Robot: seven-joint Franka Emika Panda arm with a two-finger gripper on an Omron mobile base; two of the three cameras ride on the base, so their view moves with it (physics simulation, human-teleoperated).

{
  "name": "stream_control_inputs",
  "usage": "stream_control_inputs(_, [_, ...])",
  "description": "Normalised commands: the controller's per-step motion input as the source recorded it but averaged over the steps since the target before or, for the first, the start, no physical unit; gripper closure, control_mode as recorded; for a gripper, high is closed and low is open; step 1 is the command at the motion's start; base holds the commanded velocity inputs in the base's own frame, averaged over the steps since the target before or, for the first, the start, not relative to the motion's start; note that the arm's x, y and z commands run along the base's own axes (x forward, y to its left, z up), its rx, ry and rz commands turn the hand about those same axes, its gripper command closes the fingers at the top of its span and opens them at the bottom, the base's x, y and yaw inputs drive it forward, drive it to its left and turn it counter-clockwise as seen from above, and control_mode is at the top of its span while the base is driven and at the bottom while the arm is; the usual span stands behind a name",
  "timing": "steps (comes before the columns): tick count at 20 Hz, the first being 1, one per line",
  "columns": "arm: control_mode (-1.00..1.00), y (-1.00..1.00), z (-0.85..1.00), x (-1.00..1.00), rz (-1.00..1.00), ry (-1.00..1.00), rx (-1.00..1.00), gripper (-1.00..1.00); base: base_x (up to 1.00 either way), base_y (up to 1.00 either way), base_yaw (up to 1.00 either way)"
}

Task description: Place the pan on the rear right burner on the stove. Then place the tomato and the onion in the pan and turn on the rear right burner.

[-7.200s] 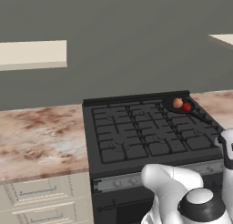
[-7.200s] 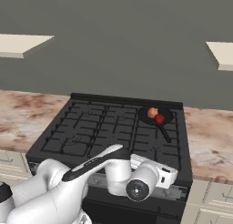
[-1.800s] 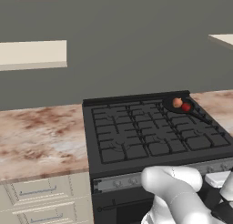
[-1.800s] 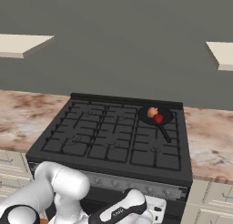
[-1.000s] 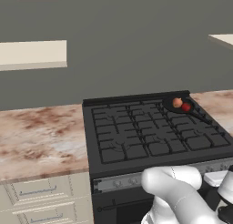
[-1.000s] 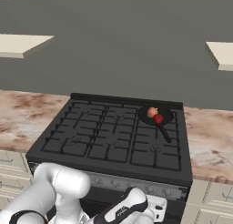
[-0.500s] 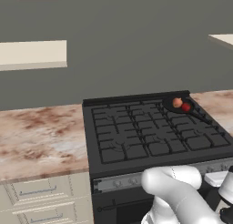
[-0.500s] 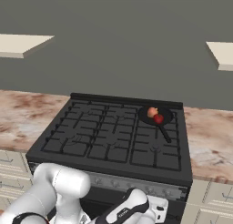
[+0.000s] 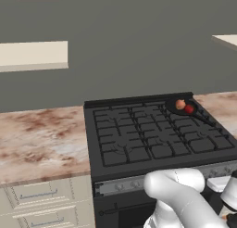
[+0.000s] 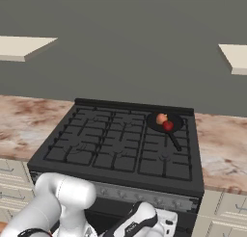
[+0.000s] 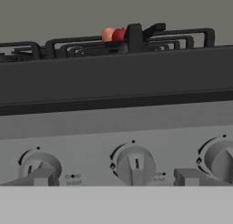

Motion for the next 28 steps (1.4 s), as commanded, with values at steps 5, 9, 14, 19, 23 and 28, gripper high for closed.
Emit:
stream_control_inputs(5, [-1.0,-0.08,-0.02,0.04,0.0,0.0,0.0,-1.0,0.0,0.0,0.0])
stream_control_inputs(9, [-1.0,-0.16,0.0,0.04,0.0,0.0,0.0,-1.0,0.0,0.0,0.0])
stream_control_inputs(14, [-1.0,-0.06,0.0,0.0,0.0,0.0,0.0,-1.0,0.0,0.0,0.0])
stream_control_inputs(19, [-1.0,0.0,-0.02,0.01,0.0,0.0,0.0,-1.0,0.0,0.0,0.0])
stream_control_inputs(23, [-1.0,0.0,0.0,0.14,0.0,0.0,0.0,-1.0,0.0,0.0,0.0])
stream_control_inputs(28, [-1.0,0.0,0.0,0.2,0.0,0.0,0.0,-1.0,0.0,0.0,0.0])
